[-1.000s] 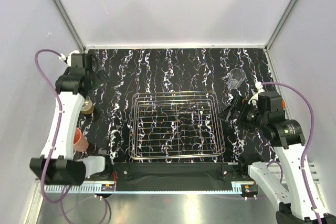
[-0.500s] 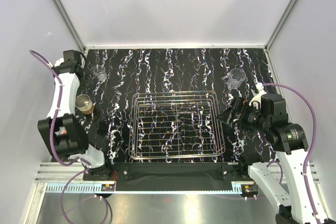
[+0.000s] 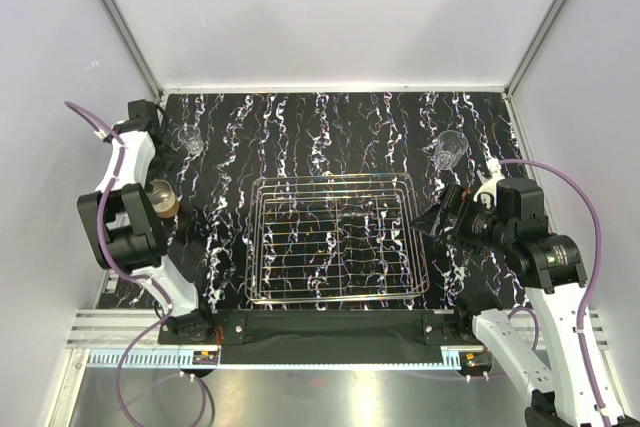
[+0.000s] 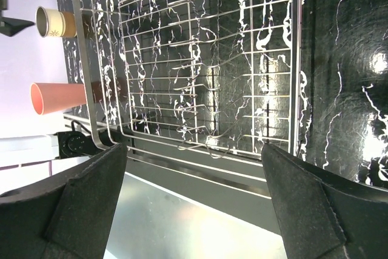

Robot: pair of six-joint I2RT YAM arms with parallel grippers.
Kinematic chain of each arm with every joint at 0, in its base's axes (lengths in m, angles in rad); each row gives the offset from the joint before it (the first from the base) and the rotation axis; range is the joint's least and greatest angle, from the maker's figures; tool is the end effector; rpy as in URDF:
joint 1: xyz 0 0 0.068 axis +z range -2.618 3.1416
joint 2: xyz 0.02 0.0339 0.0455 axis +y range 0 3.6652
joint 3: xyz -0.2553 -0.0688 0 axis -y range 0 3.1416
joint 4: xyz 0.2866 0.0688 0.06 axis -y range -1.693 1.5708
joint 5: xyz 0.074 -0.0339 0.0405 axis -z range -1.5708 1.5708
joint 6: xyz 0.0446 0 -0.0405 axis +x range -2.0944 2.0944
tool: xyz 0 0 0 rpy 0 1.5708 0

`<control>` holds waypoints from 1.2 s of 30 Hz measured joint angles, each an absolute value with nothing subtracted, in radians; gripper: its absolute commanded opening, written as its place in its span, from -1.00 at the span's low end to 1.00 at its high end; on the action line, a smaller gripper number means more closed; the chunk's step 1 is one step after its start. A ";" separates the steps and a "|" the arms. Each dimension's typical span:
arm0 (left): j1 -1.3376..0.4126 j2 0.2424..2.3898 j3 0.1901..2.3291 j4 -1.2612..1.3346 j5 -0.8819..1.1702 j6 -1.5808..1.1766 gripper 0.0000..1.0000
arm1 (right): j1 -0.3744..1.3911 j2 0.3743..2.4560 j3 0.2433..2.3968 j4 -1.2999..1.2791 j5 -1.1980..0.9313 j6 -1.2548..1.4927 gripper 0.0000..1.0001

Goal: Load the cups into the dish rack

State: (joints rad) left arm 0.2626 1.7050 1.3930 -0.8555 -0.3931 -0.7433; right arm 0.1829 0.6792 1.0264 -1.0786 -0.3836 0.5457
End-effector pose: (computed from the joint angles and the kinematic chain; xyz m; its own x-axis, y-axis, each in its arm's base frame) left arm 0.3727 0.1179 0.2297 -0.3934 -0.7531 -0.5274 -0.8845 0.4665 -0.0062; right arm 0.1507 0.0448 0.3508 -0.7911 0.3431 -0.5064 -0.0374 0.7992 0.5999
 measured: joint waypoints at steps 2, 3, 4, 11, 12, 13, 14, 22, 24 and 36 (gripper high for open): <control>0.274 1.737 1.393 -0.853 -0.384 -0.757 0.46 | 0.183 0.679 1.026 -1.078 -0.384 0.556 0.99; 0.276 1.748 1.393 -0.851 -0.379 -0.762 0.40 | 0.183 0.679 1.026 -1.076 -0.384 0.561 0.99; 0.279 1.762 1.393 -0.850 -0.373 -0.765 0.29 | 0.183 0.679 1.026 -1.074 -0.384 0.567 0.99; 0.288 1.813 1.393 -0.839 -0.328 -0.790 -0.15 | 0.183 0.699 1.011 -1.080 -0.350 0.598 1.00; 0.288 1.813 1.393 -0.836 -0.324 -0.796 -0.25 | 0.183 0.710 1.011 -1.085 -0.338 0.599 0.99; 0.287 1.813 1.393 -0.834 -0.320 -0.797 -0.37 | 0.183 0.724 1.011 -1.093 -0.327 0.598 1.00; 0.288 1.813 1.393 -0.834 -0.317 -0.798 -0.45 | 0.183 0.737 1.011 -1.100 -0.318 0.599 0.99; 0.288 1.784 1.355 -0.807 -0.302 -0.804 -1.00 | 0.183 0.830 1.063 -1.160 -0.224 0.567 0.99; 0.288 1.753 1.331 -0.804 -0.294 -0.804 -1.00 | 0.183 0.857 1.087 -1.157 -0.218 0.558 0.99; 0.138 1.292 1.281 -0.803 -0.146 -0.805 -1.00 | 0.183 1.093 1.274 -1.113 -0.339 0.441 1.00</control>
State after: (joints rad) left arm 0.1379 1.2919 1.2808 -0.8032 -0.1459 -0.8047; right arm 0.1829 1.0935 1.2739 -1.1133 -0.3393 0.4408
